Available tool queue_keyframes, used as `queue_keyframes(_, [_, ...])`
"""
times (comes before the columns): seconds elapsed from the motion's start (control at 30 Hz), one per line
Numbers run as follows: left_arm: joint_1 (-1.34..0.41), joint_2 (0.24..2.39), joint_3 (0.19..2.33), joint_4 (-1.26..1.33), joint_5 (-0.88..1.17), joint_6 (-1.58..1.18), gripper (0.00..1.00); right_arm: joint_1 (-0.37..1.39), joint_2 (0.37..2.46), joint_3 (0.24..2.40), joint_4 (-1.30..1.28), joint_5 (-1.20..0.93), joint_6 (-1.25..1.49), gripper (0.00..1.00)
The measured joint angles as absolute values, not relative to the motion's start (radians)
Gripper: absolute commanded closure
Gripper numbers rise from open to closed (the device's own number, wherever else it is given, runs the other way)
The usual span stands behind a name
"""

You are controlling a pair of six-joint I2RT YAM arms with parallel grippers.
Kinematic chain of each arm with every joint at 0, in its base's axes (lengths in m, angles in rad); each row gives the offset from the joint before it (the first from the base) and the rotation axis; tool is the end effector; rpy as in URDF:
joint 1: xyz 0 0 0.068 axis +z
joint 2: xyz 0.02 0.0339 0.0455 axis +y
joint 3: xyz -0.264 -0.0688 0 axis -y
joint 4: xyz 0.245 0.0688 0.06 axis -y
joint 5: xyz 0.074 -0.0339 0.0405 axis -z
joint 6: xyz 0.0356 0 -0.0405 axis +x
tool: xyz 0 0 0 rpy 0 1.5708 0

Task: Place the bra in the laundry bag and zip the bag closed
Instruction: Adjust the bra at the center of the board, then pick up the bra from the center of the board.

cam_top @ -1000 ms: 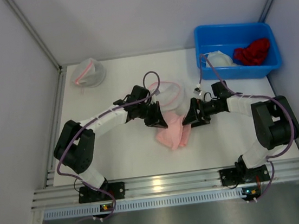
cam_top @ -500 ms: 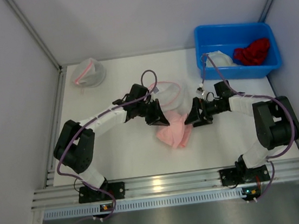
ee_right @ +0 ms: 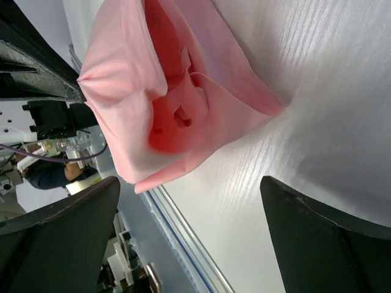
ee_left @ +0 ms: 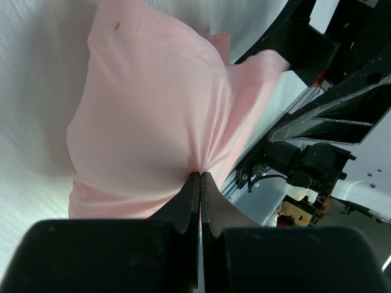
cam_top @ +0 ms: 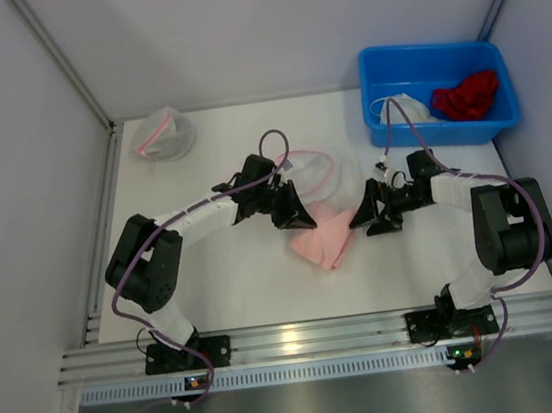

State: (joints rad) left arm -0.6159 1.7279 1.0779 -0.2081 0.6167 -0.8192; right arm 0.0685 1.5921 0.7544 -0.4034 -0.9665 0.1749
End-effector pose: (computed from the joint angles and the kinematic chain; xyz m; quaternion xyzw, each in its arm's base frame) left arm 0.2820 -0.2248 0.1958 0.0147 0.8991 -0.4329 0.0634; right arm 0.2620 0.0473 0.1464 -0.0297 0.8763 0.4726 0.0886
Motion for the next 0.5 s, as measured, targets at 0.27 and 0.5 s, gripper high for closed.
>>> queue_keyframes(0.27, [-0.621, 1.76, 1.078, -0.128, 0.616, -0.883, 1.0, 0.067, 1.581, 0.754, -0.415, -0.99, 0.18, 0.0])
queue_keyframes(0.5, [-0.639, 1.777, 1.045, -0.102, 0.605, -0.897, 1.0, 0.087, 1.594, 0.743, -0.349, -0.989, 0.266, 0.01])
